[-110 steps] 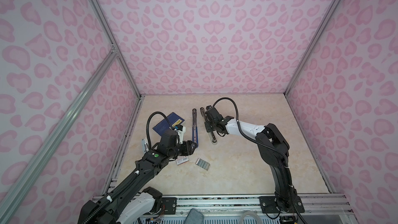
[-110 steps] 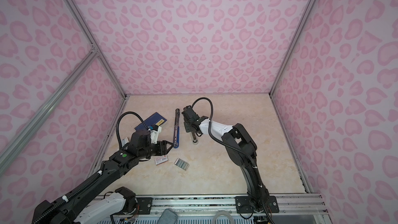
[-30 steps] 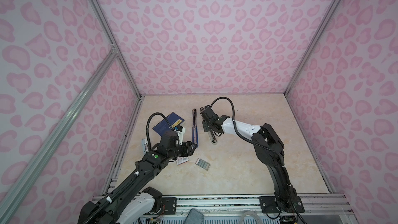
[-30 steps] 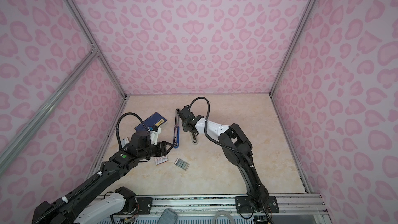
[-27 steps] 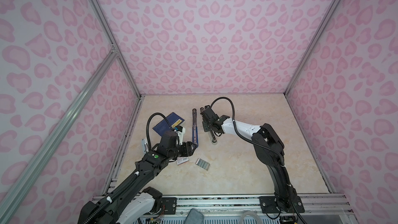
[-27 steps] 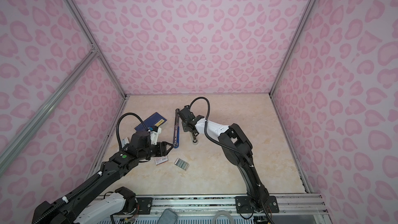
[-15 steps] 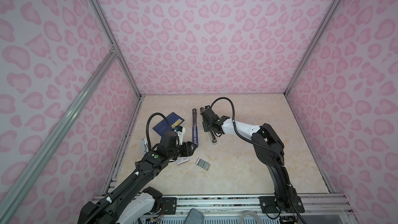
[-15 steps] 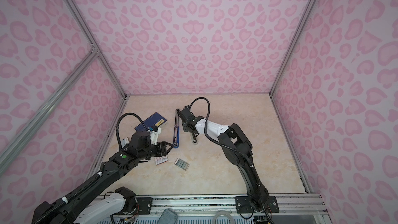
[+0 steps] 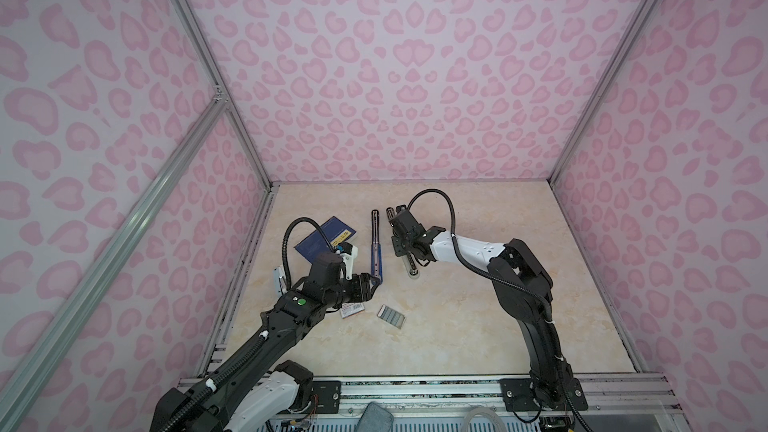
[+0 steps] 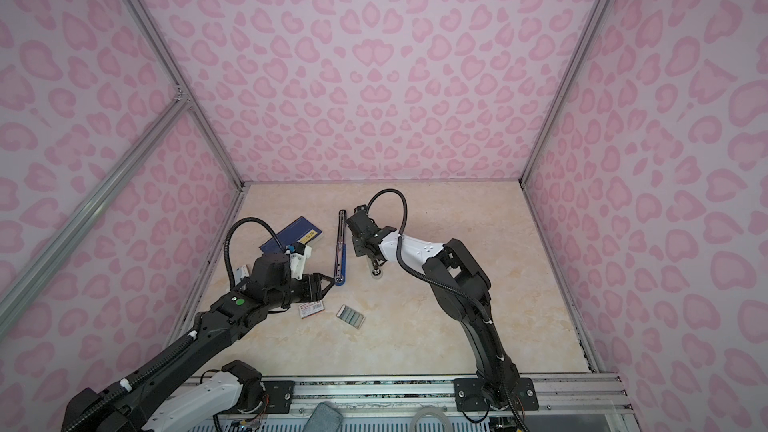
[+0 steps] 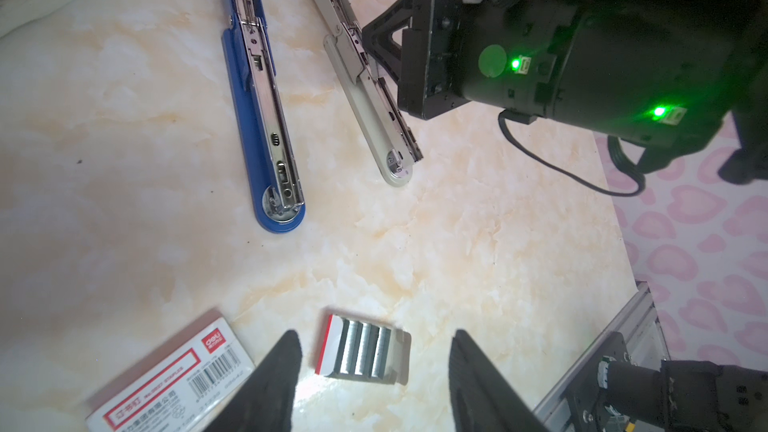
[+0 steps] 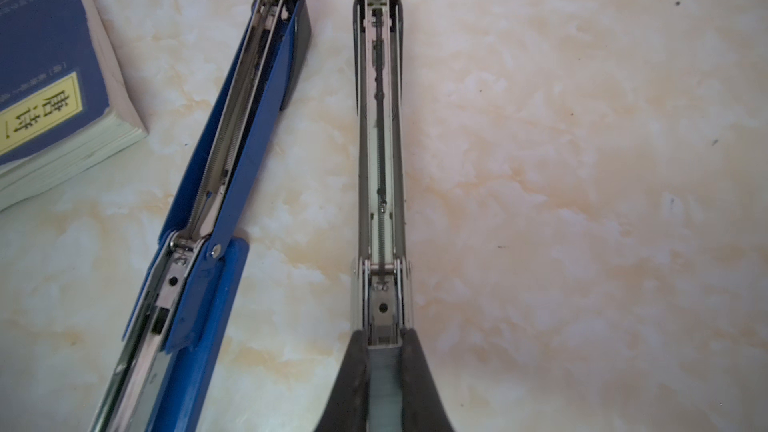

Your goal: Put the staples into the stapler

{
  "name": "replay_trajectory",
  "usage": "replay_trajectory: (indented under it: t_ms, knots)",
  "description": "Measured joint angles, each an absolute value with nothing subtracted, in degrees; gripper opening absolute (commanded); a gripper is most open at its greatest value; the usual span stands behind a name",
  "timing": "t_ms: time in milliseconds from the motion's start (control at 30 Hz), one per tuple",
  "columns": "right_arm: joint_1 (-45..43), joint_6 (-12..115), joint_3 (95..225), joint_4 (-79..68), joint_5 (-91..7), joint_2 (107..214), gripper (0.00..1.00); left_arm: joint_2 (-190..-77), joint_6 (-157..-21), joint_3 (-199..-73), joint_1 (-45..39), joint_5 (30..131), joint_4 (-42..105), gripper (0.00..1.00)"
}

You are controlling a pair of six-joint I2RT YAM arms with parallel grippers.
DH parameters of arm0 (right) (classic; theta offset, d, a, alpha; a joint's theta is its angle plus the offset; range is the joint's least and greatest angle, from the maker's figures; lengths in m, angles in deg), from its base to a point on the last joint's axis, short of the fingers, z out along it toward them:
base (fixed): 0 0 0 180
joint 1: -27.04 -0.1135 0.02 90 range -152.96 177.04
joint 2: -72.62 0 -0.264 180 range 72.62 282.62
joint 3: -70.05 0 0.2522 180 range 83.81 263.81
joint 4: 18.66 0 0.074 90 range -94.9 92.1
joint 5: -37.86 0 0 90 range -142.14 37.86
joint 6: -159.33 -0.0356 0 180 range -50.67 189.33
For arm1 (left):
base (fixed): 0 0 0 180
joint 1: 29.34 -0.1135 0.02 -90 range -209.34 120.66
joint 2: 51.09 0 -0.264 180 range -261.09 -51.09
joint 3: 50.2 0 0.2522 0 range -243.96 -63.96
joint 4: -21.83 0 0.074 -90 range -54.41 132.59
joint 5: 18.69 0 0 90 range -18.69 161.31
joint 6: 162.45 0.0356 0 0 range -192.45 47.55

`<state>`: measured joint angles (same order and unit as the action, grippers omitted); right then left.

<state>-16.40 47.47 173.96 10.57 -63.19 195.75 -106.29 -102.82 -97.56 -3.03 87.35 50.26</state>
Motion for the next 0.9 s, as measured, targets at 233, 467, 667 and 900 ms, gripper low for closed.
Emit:
replay_trajectory:
  t_ms: [233, 467, 667, 900]
  knots:
    - [-16.53, 47.49, 171.47, 8.32, -63.04, 194.53, 0.08, -106.18, -102.82, -97.56, -3.03, 87.32, 50.26, 0.60]
    - [-16.84, 47.95, 170.26, 7.64, -62.60, 193.98, 0.08, -106.18, -102.82, -97.56, -3.03, 87.32, 50.26, 0.60]
    - [-16.97, 49.15, 170.15, 7.35, -61.99, 193.81, 0.08, -106.35, -102.82, -97.56, -3.03, 87.32, 50.26, 0.60]
    - [-17.04, 49.70, 169.78, 7.00, -61.64, 192.85, 0.08, -106.81, -102.80, -97.59, -3.03, 87.35, 50.26, 0.60]
